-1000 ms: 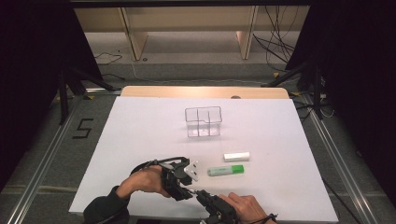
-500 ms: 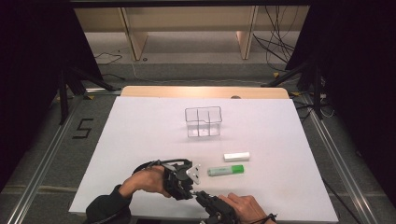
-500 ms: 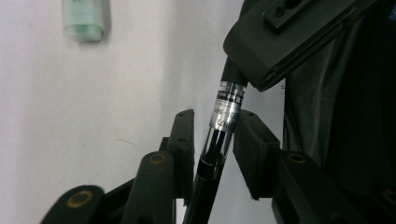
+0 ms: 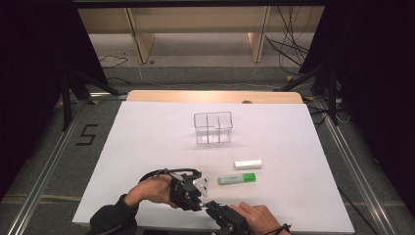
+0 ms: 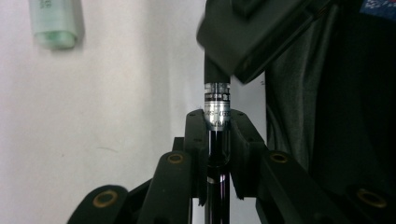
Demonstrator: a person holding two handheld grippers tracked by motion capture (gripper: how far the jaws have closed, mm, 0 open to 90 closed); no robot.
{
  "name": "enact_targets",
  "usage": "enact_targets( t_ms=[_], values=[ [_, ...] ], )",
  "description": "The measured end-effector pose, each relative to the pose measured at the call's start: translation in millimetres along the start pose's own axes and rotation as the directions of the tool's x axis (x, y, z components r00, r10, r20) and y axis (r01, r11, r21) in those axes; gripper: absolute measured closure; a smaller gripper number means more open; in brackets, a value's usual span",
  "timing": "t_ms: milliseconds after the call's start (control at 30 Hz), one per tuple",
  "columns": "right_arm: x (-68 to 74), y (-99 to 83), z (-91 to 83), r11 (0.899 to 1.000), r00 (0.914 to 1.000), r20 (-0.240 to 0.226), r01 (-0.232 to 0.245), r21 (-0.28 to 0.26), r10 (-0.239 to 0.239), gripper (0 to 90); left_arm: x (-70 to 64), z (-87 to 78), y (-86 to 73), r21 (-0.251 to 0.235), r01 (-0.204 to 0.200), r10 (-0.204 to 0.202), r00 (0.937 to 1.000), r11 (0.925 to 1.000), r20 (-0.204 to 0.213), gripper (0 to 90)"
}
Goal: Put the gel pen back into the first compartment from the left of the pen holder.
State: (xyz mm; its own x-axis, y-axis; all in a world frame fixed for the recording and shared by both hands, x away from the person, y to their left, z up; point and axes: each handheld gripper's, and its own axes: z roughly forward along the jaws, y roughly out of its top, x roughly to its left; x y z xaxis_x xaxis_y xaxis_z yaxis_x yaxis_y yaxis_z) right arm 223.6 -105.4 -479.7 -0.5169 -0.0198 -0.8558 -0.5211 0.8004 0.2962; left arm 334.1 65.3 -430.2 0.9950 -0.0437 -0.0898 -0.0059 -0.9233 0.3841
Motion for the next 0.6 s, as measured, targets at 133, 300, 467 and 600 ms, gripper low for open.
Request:
enact_targets(
  t_ms=[133,300,467,600],
  values=[
    [-7.3,-3.5,-4.9,0.998,0.998,-0.001,-0.063,0.007,0.063,61.3,2.8,-1.8,-6.0,-0.019,0.029,-0.029,0.9996,0.9994,-0.003,78.8],
    [-16.6,-11.4,-10.8,0.986,0.9857,0.017,-0.168,0.009,0.168,53.6,8.8,-5.1,-15.8,-0.088,0.09,-0.093,0.9954,0.992,-0.026,78.8],
    [-22.2,-21.3,-13.3,0.958,0.9575,0.035,-0.287,0.015,0.286,48.0,14.8,-10.7,-23.4,-0.164,0.137,-0.15,0.9864,0.977,-0.068,78.7],
    [-24.5,-28.3,-14.5,0.926,0.9259,0.037,-0.377,0.02,0.376,44.6,18.9,-14.1,-26.6,-0.218,0.18,-0.204,0.9741,0.9592,-0.097,78.7]
  ],
)
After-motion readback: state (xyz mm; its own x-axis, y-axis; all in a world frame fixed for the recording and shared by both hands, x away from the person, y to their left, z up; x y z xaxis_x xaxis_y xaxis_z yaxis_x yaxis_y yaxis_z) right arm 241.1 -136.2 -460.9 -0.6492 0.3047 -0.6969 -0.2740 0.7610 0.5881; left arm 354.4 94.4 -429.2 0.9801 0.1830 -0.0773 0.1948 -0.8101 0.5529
